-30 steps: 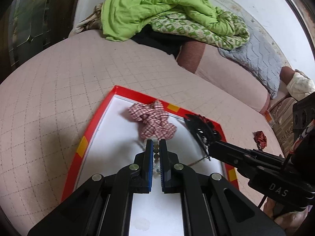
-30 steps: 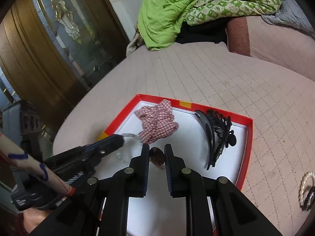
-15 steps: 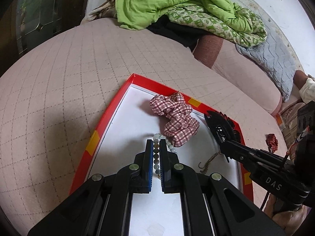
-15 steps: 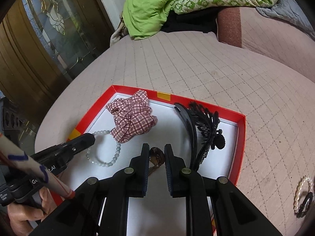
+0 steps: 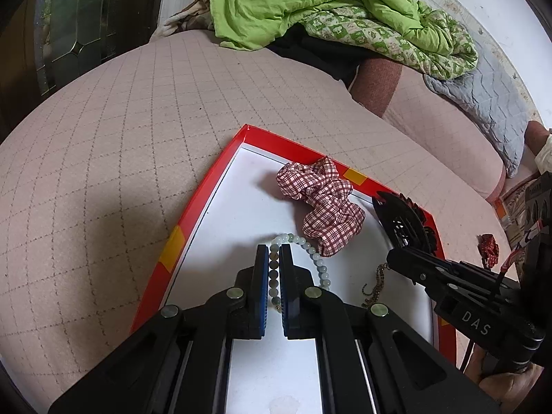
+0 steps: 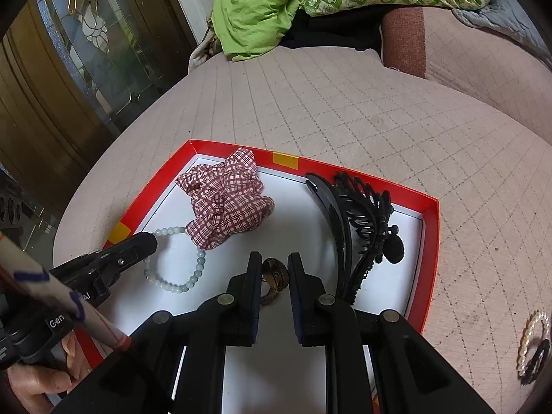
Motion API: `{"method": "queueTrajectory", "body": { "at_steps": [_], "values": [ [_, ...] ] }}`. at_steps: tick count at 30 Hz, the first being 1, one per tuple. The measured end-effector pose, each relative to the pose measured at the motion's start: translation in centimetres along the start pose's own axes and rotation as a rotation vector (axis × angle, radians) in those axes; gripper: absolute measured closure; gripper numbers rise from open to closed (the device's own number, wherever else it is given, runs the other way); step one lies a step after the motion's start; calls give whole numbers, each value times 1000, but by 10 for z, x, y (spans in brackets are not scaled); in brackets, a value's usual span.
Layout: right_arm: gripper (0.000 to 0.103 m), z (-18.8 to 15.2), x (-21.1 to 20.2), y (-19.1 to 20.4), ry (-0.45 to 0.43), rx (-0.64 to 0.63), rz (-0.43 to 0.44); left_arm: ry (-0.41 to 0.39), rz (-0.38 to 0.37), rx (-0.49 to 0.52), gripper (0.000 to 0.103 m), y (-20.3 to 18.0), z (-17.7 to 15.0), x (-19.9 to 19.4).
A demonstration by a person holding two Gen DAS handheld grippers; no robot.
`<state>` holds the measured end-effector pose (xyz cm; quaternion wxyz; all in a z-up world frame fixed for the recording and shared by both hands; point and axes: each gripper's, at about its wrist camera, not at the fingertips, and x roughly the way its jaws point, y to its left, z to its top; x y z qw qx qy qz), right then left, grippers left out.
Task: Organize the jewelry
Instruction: 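Carry the bead bracelet into the tray and open the left tool while the right tool carries the pendant over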
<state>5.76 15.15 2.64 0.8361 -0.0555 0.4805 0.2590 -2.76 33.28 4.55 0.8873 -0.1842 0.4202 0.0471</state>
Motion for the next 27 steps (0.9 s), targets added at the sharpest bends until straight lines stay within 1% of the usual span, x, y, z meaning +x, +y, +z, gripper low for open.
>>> {"method": "queueTrajectory", "body": {
  "at_steps": [14, 27],
  "values": [
    [87, 13, 11, 4, -2, -14, -27, -3, 20, -6, 98, 1, 8, 8],
    [86, 11, 23, 0, 22, 5, -31, 3, 38, 4, 98, 0, 9, 7]
  ]
}}
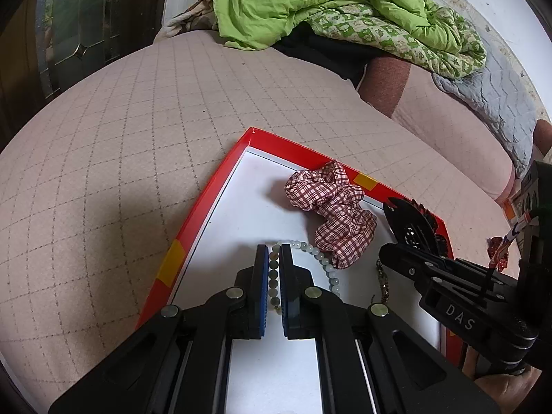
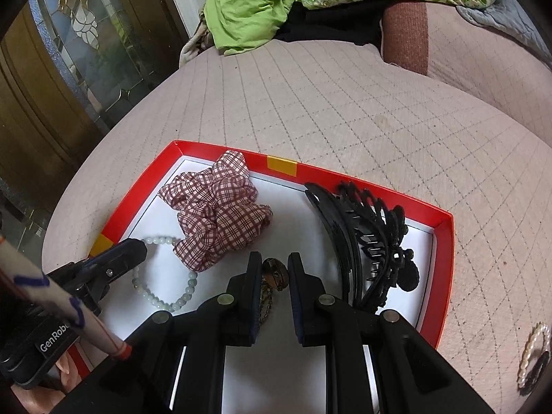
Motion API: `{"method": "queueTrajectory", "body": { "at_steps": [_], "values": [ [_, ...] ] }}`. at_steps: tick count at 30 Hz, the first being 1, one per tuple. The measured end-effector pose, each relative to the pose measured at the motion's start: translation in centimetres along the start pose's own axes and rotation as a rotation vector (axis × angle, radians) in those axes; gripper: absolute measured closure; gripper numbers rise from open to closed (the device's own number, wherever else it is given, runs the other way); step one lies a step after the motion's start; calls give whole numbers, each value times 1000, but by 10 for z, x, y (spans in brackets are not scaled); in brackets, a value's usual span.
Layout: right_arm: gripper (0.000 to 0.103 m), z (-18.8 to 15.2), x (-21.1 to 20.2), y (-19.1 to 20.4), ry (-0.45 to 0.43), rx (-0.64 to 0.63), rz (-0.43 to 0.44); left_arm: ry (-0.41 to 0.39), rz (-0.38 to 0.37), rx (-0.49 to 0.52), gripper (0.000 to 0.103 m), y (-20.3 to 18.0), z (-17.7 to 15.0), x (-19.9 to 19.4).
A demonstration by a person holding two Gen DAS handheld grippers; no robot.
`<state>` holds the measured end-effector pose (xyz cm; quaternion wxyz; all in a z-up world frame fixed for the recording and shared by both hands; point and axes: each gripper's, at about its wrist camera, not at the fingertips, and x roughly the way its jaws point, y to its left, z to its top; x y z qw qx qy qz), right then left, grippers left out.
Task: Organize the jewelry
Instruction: 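Carry the bead bracelet into the tray and open the left tool while the right tool carries the pendant over, then open the right tool to drop the gold pendant into the tray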
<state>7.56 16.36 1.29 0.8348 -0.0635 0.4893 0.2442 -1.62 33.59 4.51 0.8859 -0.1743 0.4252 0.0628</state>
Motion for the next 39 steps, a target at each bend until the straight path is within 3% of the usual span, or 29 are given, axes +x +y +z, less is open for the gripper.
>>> {"method": "queueTrajectory", "body": {
  "at_steps": [12, 13, 15, 16, 31, 39],
  "values": [
    [85, -2, -5, -5, 4, 24, 19, 2, 9, 4, 96, -3, 0, 0],
    [85, -2, -5, -5, 3, 27, 21, 1, 11, 5, 93, -3, 0, 0],
    [85, -2, -8, -6, 1, 34, 27, -9, 19, 2, 72, -3, 0, -3],
    [85, -2, -8, -6, 1, 36, 30, -19, 22, 1, 69, -3, 1, -5],
    [85, -2, -44, -6, -61, 44, 64, -86, 33, 22, 69, -11, 2, -22],
    [85, -14, -74, -26, -95, 77, 67, -126, 30, 50, 69, -24, -1, -29]
  ]
}}
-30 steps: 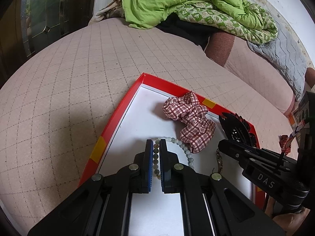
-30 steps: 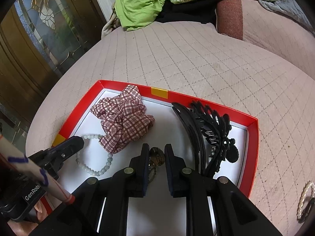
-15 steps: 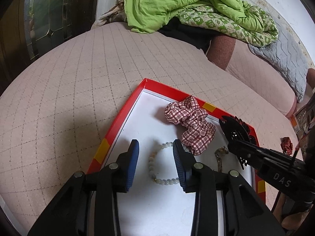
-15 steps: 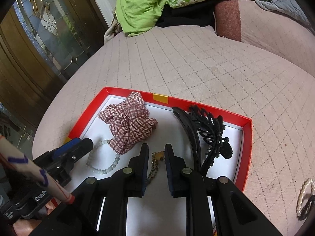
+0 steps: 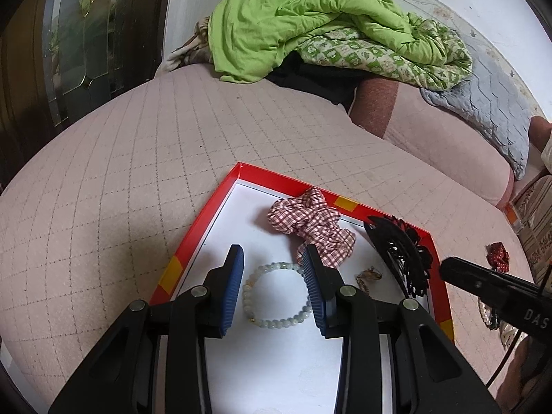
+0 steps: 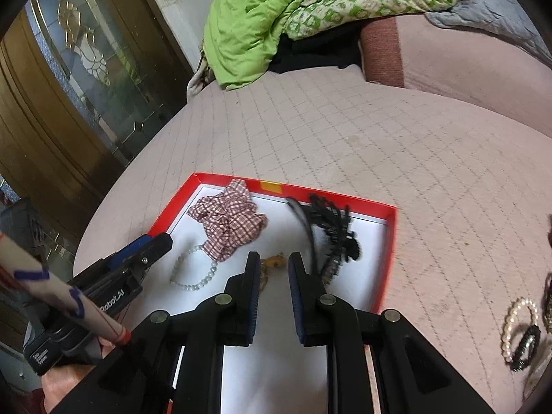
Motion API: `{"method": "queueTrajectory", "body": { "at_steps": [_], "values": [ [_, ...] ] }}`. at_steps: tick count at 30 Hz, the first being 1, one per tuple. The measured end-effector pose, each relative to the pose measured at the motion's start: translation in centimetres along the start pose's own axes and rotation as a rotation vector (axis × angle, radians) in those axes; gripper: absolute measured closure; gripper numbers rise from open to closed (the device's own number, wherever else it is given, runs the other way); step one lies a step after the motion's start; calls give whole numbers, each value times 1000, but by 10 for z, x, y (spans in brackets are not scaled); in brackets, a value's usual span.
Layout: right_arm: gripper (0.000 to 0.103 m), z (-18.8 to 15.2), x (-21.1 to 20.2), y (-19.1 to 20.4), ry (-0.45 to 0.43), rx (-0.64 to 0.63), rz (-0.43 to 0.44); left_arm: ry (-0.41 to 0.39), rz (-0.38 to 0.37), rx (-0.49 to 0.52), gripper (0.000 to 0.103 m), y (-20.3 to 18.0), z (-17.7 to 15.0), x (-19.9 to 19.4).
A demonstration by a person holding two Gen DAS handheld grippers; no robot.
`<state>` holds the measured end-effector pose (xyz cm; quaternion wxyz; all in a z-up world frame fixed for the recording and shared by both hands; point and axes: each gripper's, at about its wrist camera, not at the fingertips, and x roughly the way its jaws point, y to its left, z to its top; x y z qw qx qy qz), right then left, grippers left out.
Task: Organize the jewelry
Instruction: 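Open the right tool to drop the gold pendant into the tray, then grasp the black hair tie with the left tool while the right tool grasps the leopard-print hair tie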
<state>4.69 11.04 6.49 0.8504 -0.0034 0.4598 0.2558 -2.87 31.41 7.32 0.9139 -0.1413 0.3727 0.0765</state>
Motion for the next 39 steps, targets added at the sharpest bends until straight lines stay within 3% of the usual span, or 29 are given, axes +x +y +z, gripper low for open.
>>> {"method": "queueTrajectory", "body": {
  "at_steps": [12, 19, 23, 29, 33, 39],
  "values": [
    [85, -34, -51, -48, -43, 52, 0, -86, -39, 78, 69, -37, -11, -27],
    [85, -54, -81, -113, -82, 169, -37, -101, -106, 193, 69, -100, -24, -50],
    [85, -60, -103, -153, -126, 245, -67, -51, -186, 248, 69, -144, -38, -54],
    [85, -69, -143, -223, -206, 349, -178, 69, -280, 301, 69, -201, -59, -42],
    [85, -81, -158, -271, -192, 452, -224, 158, -345, 330, 69, -239, -69, -29],
    [85, -90, -155, -300, -131, 492, -282, 290, -419, 336, 69, -285, -71, 6]
  ]
}}
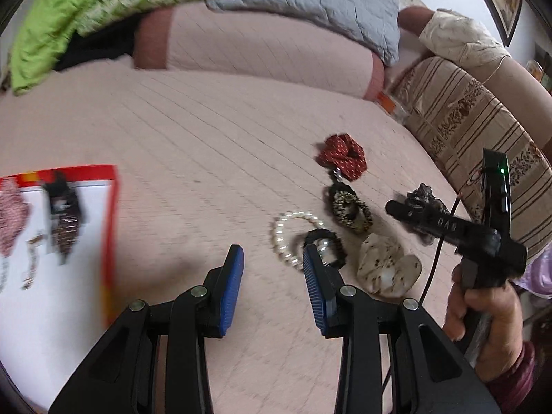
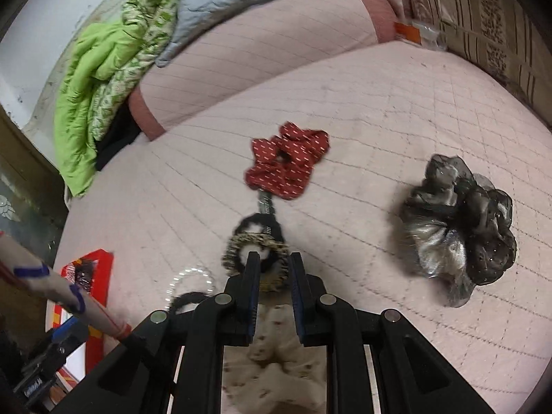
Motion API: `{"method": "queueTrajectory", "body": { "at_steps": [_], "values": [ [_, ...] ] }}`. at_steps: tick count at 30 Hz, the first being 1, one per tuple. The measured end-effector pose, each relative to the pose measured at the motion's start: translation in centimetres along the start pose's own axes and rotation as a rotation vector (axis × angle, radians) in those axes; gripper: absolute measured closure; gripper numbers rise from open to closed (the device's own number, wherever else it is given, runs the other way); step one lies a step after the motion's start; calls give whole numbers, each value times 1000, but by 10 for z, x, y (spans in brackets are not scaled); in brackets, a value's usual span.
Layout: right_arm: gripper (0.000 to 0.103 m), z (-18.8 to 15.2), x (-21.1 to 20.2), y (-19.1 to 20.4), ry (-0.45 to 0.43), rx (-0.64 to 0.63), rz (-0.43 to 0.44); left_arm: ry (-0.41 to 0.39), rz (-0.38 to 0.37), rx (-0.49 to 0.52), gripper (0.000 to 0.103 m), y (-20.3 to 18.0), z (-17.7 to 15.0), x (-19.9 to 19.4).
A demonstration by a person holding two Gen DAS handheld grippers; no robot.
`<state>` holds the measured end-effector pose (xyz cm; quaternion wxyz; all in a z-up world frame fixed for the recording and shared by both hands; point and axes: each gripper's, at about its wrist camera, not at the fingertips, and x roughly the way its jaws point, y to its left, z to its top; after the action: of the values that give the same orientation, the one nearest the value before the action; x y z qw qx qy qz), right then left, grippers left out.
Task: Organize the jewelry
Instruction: 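Grasp the black hair tie with the left tool while the right tool grasps the leopard-print hair tie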
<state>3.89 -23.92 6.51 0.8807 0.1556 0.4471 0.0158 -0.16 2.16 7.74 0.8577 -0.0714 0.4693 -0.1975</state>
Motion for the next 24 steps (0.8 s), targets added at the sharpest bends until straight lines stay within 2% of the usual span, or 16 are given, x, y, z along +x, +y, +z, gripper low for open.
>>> {"method": "queueTrajectory", "body": {
  "at_steps": [2, 4, 9, 13, 15, 18, 24],
  "values": [
    [85, 0, 4, -10, 16, 5, -9, 59, -47, -4, 69, -4, 4, 20],
    [85, 0, 10, -15, 36, 29, 19, 80, -67, 5, 69, -11, 5, 31],
    [85, 2, 11, -21, 38, 61, 45, 115, -69, 72, 69, -32, 7, 59],
    [85, 2, 13, -23, 51, 94, 73, 155, -24, 122, 72, -46, 8, 86],
    [85, 3, 15, -23, 60, 94, 77, 157, -1, 140, 93, -48, 6, 93],
    [85, 3, 17, -22, 69, 87, 73, 127, -6, 156, 95, -50, 2, 89],
    [85, 3, 32, -15, 102, 70, 49, 31, -49, 155, 95, -49, 2, 50]
  ]
}}
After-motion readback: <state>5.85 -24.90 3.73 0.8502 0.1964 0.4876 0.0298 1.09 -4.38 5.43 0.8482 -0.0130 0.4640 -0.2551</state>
